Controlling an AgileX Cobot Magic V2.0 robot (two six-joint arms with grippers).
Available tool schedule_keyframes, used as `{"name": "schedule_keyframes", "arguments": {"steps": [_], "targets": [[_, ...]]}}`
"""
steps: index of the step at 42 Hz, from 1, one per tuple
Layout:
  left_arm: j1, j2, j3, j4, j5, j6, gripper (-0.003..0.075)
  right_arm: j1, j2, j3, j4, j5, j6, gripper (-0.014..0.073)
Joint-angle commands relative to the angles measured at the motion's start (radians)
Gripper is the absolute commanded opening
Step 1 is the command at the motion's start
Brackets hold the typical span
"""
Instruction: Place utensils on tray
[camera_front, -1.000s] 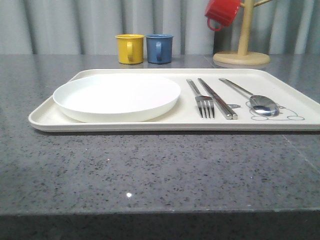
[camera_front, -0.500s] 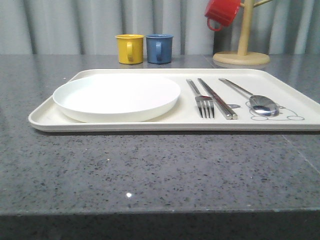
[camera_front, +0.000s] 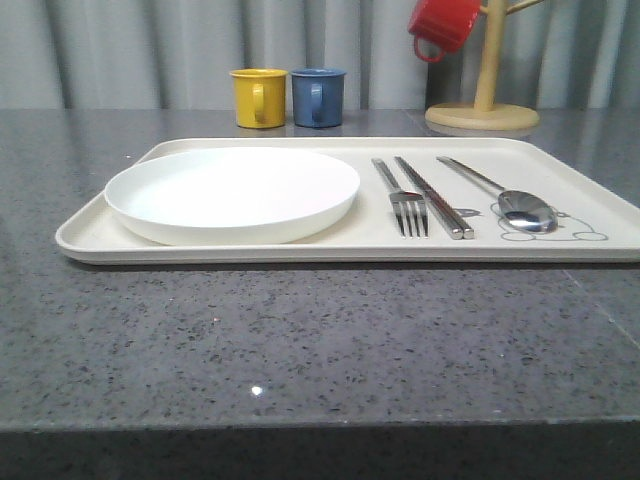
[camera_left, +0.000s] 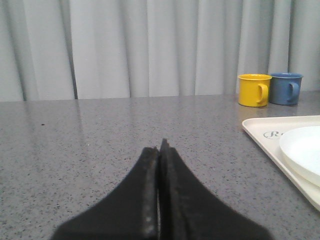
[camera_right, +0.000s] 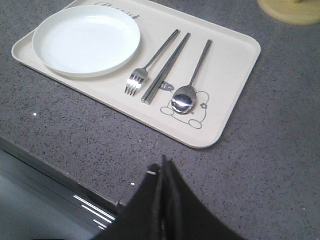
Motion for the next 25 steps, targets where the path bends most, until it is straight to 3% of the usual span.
{"name": "schedule_keyframes", "arguments": {"steps": [1, 25], "targets": [[0.005, -0.021, 0.013, -0.009, -0.093, -0.004, -0.0020, -0.004, 0.010, -0.021, 0.012, -0.073, 0.002, -0.0067], [-0.013, -0.021, 0.013, -0.009, -0.093, -0.004, -0.0020, -0.004, 0.010, -0.021, 0.012, -0.073, 0.002, -0.0067]]}}
